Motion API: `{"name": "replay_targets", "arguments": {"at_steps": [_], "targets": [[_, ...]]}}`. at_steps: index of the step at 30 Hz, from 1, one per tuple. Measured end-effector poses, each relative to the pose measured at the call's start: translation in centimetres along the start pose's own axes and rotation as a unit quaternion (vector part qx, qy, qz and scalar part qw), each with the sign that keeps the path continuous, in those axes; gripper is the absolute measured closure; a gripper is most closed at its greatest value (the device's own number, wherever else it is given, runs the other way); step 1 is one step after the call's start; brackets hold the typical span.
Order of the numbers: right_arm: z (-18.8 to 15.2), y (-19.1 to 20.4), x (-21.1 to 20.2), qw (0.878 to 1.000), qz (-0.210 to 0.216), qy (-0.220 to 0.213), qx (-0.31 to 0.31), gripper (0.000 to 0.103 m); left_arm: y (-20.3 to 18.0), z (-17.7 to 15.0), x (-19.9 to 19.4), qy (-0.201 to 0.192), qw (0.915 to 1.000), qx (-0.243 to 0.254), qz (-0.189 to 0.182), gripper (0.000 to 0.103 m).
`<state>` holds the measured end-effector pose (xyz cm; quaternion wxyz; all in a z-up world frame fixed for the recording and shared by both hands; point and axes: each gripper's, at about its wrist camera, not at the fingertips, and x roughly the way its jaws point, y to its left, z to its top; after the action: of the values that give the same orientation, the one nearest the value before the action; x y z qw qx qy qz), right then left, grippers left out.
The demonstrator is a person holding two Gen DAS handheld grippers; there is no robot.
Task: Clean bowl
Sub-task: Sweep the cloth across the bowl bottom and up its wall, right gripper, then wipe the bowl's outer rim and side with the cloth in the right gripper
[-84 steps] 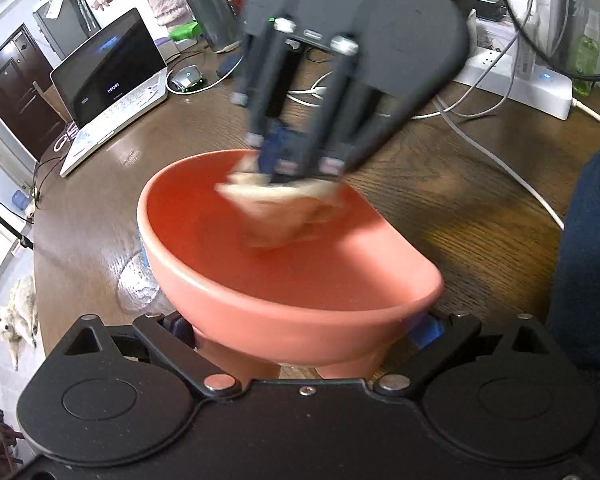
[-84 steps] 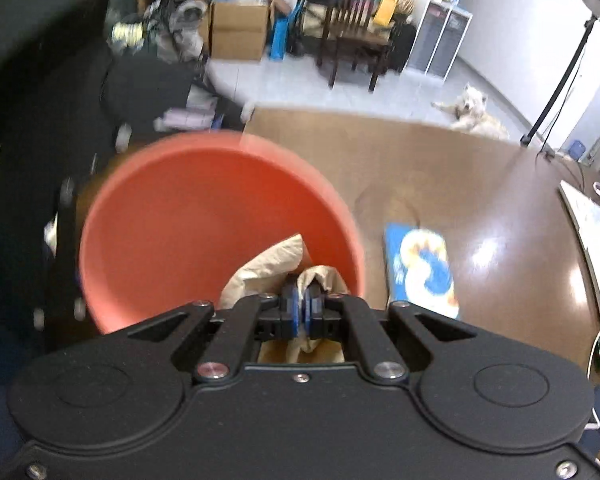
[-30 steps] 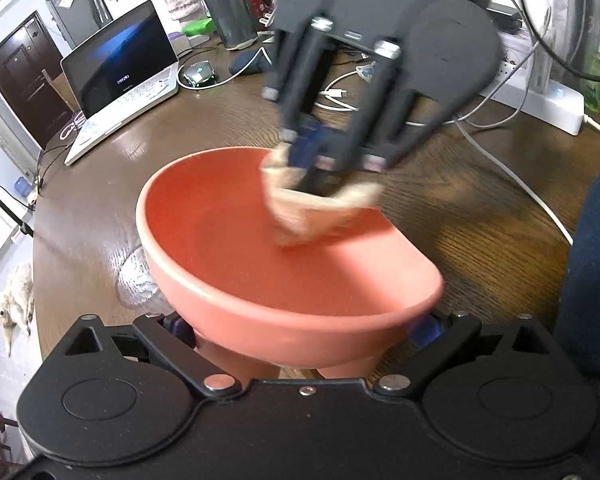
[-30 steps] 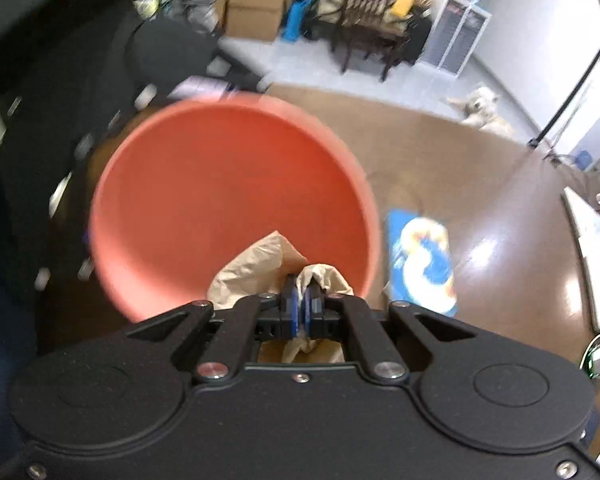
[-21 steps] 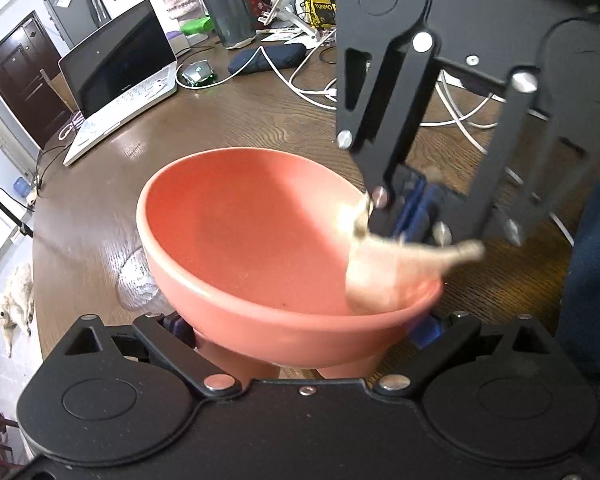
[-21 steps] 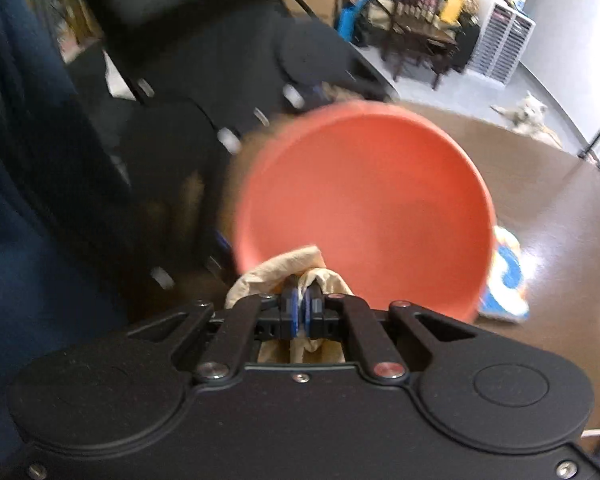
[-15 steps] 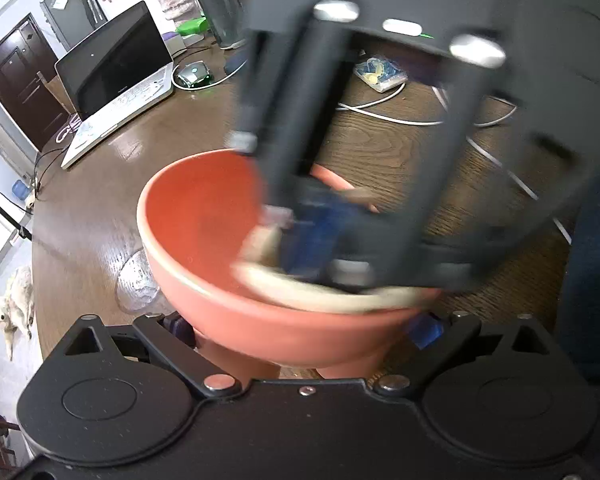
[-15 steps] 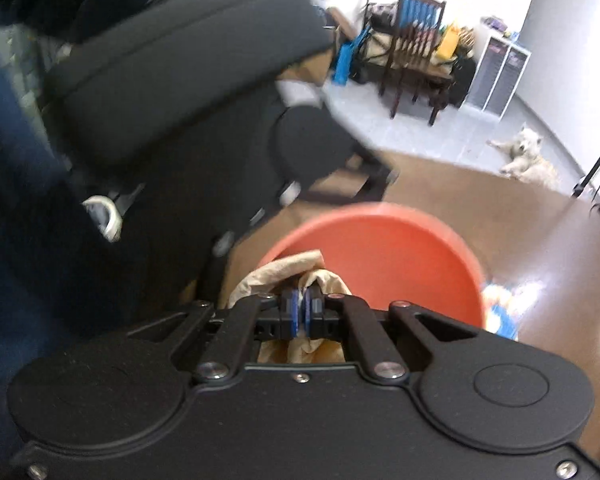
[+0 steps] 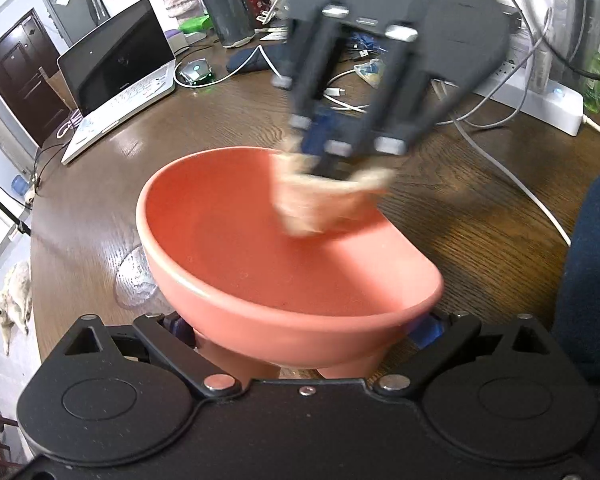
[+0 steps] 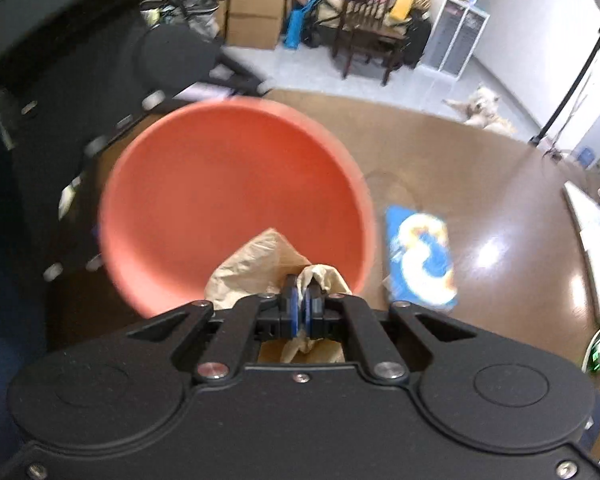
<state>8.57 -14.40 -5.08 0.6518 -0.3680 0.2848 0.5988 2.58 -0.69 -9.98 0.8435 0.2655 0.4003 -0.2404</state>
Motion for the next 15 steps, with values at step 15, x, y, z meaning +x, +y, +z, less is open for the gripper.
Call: {"name": "replay_targets", "arguments": {"at_steps": [15], "targets": [[1.6,-7.5,-0.9,0.994,-0.051,-0.057,0.076,0.099,-1.0,0.0,-0.3,-0.009,0.9997,0.021,0.011,0.006]]}}
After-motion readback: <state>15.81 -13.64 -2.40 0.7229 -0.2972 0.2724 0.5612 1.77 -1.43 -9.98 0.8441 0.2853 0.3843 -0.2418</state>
